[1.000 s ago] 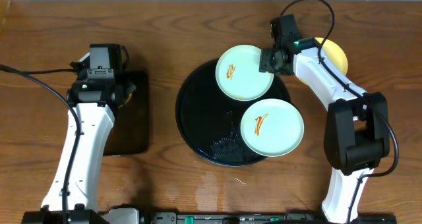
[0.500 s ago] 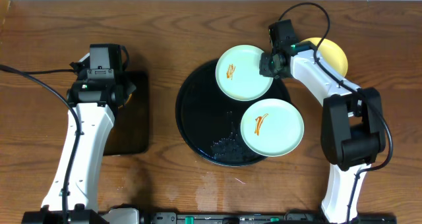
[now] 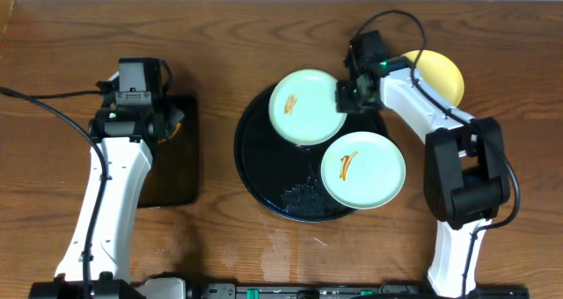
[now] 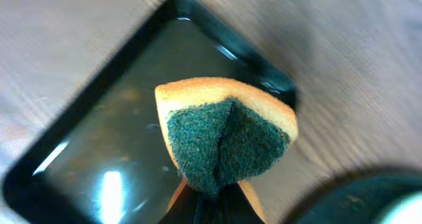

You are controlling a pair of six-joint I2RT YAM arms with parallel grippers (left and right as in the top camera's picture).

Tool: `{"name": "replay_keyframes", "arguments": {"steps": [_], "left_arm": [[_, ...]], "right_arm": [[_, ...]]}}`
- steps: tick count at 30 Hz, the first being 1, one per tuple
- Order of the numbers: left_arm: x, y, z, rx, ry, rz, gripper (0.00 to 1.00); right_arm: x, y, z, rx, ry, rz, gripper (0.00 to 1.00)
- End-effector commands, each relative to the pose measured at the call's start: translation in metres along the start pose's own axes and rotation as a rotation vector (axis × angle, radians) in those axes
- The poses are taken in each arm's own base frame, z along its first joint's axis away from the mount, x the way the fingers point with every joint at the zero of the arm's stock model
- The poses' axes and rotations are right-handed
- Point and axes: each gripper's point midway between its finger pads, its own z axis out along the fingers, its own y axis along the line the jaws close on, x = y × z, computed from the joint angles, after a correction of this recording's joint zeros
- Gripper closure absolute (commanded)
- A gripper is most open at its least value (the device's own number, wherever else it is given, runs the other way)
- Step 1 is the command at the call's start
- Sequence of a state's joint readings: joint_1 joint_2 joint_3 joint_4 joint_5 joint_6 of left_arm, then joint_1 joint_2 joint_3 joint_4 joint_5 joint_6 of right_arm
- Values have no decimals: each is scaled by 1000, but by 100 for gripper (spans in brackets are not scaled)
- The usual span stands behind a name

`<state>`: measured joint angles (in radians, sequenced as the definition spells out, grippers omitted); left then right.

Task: Clean dirty plates on tray and stack at the side
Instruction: 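Grasp the rim of the left pale green plate with the right gripper, then scrub the pale green plate with the sponge in the left gripper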

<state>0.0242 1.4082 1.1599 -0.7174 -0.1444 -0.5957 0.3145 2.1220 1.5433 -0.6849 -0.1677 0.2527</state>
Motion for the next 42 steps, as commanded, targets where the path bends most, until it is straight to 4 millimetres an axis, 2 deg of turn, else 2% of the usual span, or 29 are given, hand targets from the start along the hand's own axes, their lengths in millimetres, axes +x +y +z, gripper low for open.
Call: {"name": "replay_keyframes", "arguments": {"steps": [1, 3, 8, 13, 15, 20, 24, 29, 36, 42], "left_arm": [[19, -46, -6, 234, 102, 160, 92], [29, -63, -9, 298, 129, 200, 92], [59, -88, -3, 321, 186, 273, 92], [95, -116, 13, 344, 261, 325, 92], [116, -136, 21, 384, 300, 356, 92], [134, -166, 34, 435, 289, 385, 92], [151, -182, 45, 451, 304, 373, 92], [177, -190, 63, 427, 354, 332, 92], [189, -199, 84, 428, 364, 298, 92], [195, -186, 105, 357, 353, 331, 92]], "right_arm": [[14, 34, 5, -81, 37, -122, 99], [17, 40, 8, -67, 40, -146, 99], [22, 53, 17, -53, 39, -174, 99], [18, 48, 18, 10, 12, -142, 99], [20, 46, 22, 18, 22, -135, 99], [31, 47, 37, -10, 72, -111, 99], [34, 50, 42, -33, 86, -108, 99], [34, 53, 42, -35, 82, -113, 99], [32, 51, 42, -32, 76, -111, 99], [32, 50, 42, -31, 78, -110, 99]]}}
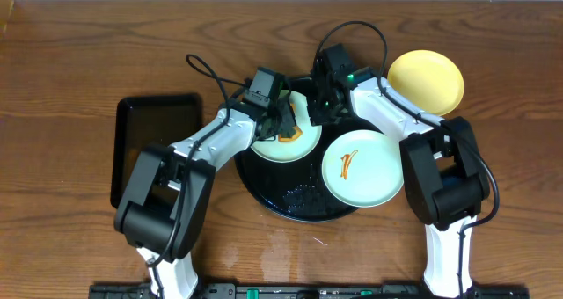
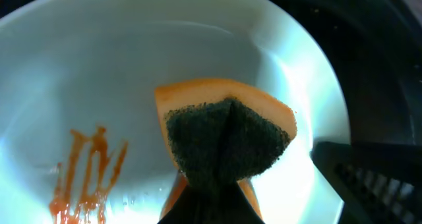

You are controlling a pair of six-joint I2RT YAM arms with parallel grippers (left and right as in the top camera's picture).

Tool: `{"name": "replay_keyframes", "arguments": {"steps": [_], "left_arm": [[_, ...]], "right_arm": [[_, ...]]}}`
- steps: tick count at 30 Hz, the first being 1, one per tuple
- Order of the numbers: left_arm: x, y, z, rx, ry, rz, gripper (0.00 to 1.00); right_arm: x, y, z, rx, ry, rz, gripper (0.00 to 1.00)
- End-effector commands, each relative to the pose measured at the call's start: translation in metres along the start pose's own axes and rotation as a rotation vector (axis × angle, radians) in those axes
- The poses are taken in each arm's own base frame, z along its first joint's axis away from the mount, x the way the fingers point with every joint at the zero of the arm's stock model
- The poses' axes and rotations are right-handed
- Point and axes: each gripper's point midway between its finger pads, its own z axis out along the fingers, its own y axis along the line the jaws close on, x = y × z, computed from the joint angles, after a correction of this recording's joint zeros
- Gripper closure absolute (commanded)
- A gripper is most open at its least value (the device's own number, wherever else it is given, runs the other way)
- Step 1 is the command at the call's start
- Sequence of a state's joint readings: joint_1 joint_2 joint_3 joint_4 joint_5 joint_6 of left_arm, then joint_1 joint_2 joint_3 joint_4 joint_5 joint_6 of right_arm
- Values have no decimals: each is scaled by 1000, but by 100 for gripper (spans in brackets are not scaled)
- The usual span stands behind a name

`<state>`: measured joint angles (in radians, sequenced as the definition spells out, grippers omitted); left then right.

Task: Clean dirty plates on tray and stack at the side
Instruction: 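Scrub the pale green plate with the sponge in the left gripper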

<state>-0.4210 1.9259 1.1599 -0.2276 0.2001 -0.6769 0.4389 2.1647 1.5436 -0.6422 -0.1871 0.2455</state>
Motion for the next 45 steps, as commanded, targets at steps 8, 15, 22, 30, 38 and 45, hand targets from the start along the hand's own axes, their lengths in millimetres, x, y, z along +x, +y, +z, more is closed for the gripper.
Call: {"name": "replay_keyframes", "arguments": {"steps": [8, 15, 22, 30, 38, 45], "left_arm": [[-28, 77, -10, -427, -193, 48, 92], [-53, 72, -35, -492, -279, 189, 92], [-81, 42, -84, -419, -412, 178, 92], [-33, 0, -52, -101, -153, 86, 92], [20, 13, -8, -86, 92, 20, 92], [11, 60, -11, -298, 50, 80, 93]], "right_arm": [[14, -5, 17, 19, 57, 17, 99], [17, -6, 17, 22, 66, 18, 99], [18, -6, 17, 23, 70, 19, 99], [18, -6, 17, 23, 70, 19, 99], [18, -6, 17, 23, 70, 19, 99], [19, -6, 17, 24, 77, 17, 99]]}}
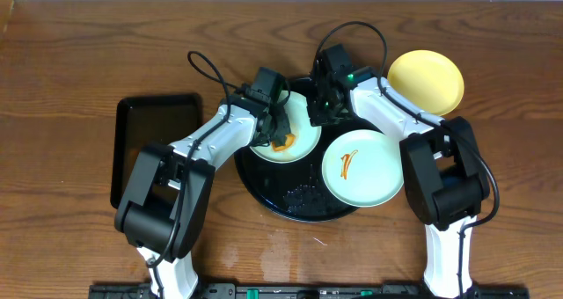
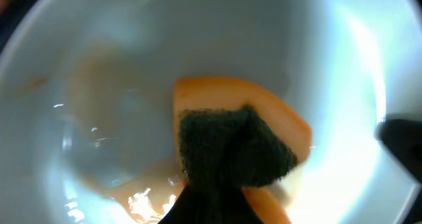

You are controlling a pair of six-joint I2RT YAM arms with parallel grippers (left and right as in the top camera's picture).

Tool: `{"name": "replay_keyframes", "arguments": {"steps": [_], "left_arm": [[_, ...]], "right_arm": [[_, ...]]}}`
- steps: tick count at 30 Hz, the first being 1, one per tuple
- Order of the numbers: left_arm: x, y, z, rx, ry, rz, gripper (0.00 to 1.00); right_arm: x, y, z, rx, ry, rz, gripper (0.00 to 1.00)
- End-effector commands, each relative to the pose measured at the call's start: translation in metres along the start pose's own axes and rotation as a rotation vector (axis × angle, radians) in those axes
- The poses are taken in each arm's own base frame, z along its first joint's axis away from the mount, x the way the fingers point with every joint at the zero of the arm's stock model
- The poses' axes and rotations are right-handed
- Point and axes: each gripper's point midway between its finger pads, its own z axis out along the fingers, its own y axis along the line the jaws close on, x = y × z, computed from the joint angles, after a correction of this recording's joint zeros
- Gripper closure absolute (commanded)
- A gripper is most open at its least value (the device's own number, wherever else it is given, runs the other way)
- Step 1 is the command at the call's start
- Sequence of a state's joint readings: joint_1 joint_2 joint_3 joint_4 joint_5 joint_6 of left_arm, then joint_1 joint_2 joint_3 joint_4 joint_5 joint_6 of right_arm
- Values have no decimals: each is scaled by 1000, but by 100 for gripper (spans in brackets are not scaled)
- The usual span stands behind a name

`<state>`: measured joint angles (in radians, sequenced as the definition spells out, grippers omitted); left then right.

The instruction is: Clean dirty plates on tray and stack at the side

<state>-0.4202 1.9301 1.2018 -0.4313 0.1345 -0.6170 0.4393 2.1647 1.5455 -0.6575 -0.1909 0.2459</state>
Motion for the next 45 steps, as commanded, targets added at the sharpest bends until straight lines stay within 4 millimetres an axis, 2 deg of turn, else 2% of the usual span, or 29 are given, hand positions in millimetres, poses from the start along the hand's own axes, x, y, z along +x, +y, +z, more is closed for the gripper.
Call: {"name": "replay_keyframes", "arguments": {"steps": [1, 4, 10, 14, 17, 20, 23, 27, 30, 32, 34, 39, 45], "left_arm": [[-10, 41, -3, -201, -67, 39, 93], [-30, 60, -22, -336, -173, 77, 93], [-66, 71, -66, -469, -359, 129, 92], [-81, 68, -92, -478, -455, 108, 92], [-85, 63, -110, -448, -495, 95, 92], [-88, 62, -131, -426, -531, 77, 92], [-94, 72, -153, -419, -564, 37, 92], [-102, 105, -180, -438, -596, -81, 92], [-104, 143, -193, -474, -591, -204, 93], [-104, 164, -196, -496, -577, -262, 92], [-103, 176, -193, -472, -541, -300, 92], [-103, 186, -187, -385, -488, -358, 92], [-104, 199, -190, -399, -488, -392, 92]], "right_arm": [[16, -7, 18, 26, 65, 15, 99], [17, -7, 18, 26, 68, 12, 99], [18, -9, 17, 39, 72, -6, 99], [17, -8, 15, 34, 70, -85, 99], [8, -1, 4, 18, 37, -136, 99], [-9, 9, -21, 0, -29, -218, 99], [-31, 15, -57, 28, -126, -298, 99], [-54, 13, -110, 175, -259, -394, 99], [-65, 12, -151, 333, -349, -472, 99], [-68, 15, -172, 433, -389, -531, 99], [-69, 22, -190, 531, -416, -607, 99], [-71, 44, -213, 747, -436, -804, 99], [-77, 77, -243, 1010, -470, -989, 99]]}}
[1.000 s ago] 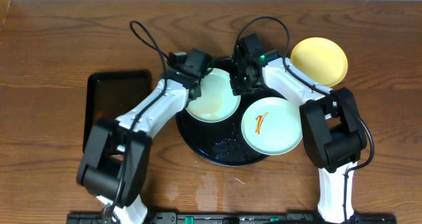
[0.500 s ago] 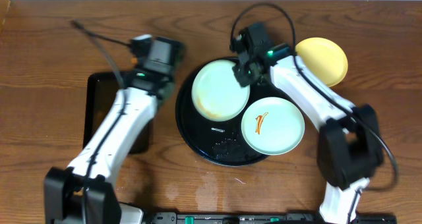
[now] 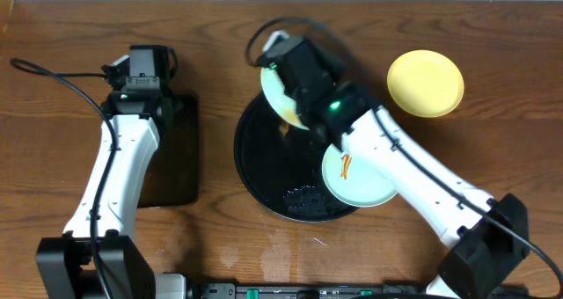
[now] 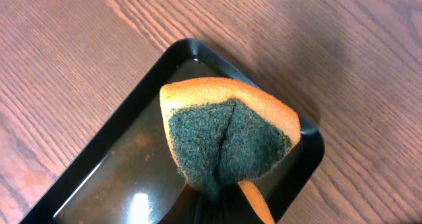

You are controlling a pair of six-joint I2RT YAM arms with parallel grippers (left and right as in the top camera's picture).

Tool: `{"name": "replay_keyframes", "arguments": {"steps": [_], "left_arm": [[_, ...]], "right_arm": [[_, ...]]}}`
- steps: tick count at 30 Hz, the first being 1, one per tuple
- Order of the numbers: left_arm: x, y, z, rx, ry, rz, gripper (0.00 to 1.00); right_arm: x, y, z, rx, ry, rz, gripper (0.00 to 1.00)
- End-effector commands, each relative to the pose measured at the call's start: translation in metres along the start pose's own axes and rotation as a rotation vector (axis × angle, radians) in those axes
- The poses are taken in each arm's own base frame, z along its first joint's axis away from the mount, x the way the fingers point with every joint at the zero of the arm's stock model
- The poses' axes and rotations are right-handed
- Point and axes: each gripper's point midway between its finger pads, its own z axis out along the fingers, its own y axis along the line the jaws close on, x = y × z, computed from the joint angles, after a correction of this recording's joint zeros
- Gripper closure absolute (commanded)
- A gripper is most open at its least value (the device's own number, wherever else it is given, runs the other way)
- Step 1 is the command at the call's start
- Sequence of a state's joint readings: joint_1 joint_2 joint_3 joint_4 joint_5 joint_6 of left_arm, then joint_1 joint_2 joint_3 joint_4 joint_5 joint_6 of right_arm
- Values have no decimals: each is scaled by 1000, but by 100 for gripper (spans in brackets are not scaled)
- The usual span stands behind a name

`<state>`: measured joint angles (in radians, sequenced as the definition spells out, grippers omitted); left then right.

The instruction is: Clean dirty plates on tray and stack at the side

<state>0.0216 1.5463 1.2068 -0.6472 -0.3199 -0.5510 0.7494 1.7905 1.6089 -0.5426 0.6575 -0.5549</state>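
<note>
My left gripper [image 4: 217, 207] is shut on an orange sponge [image 4: 227, 135] with a green scrub face, held over the black rectangular tray [image 4: 112, 178] at the left [image 3: 171, 171]. In the overhead view my right gripper [image 3: 295, 110] grips a pale green plate [image 3: 274, 92], tilted over the far-left rim of the round black tray [image 3: 251, 171]; an orange smear shows at its lower edge. A second pale green plate [image 3: 361, 180] with a ketchup streak lies on the round tray's right side.
A yellow plate [image 3: 426, 82] sits on the wooden table at the far right. My right arm stretches diagonally across the round tray from the near right corner. Small dark crumbs lie on the round tray's near part.
My left gripper with the sponge has gone from the plate on the round tray to above the rectangular tray. The right arm has swung round and the plate now sits tilted at the tray's far-left rim.
First the sponge hung over the rectangular tray while my right gripper held the streaked plate's rim. Then the sponge was on that plate beside the ketchup, then on a smeared patch. Now the sponge is back at the left and the plate is raised.
</note>
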Motion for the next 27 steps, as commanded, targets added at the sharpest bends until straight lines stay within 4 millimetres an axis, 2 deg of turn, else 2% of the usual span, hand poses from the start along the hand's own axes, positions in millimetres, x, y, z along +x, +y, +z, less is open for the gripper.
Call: {"name": "replay_keyframes", "arguments": {"steps": [1, 3, 6, 11, 14, 17, 21, 23, 25, 27], "left_arm": [[-10, -1, -6, 24, -11, -34, 92], [-9, 0, -6, 21, -8, -34, 92], [-8, 1, -6, 17, -2, -32, 92], [-5, 3, -6, 11, 6, -28, 92], [-5, 3, -6, 11, 6, -28, 92], [-5, 3, -6, 11, 6, -28, 92], [-5, 3, -6, 10, 7, -27, 92], [-5, 3, -6, 10, 7, -27, 92], [-5, 3, -6, 11, 7, -28, 93], [-5, 3, -6, 11, 6, -28, 92]], "right_arm": [[-9, -23, -20, 196, 55, -219, 99], [-25, -21, -30, 230, 23, -277, 99], [-34, -18, -36, 238, -1, -320, 99], [-29, -22, -32, 239, 6, -253, 99], [-21, -20, -23, 192, 5, -184, 99], [-9, -22, -8, 127, 5, -51, 99], [23, -35, 21, 42, 39, 253, 99], [38, -33, 35, -85, 41, 390, 99], [50, -26, 48, -298, 9, 501, 99], [66, -36, 56, -418, -6, 630, 99]]}}
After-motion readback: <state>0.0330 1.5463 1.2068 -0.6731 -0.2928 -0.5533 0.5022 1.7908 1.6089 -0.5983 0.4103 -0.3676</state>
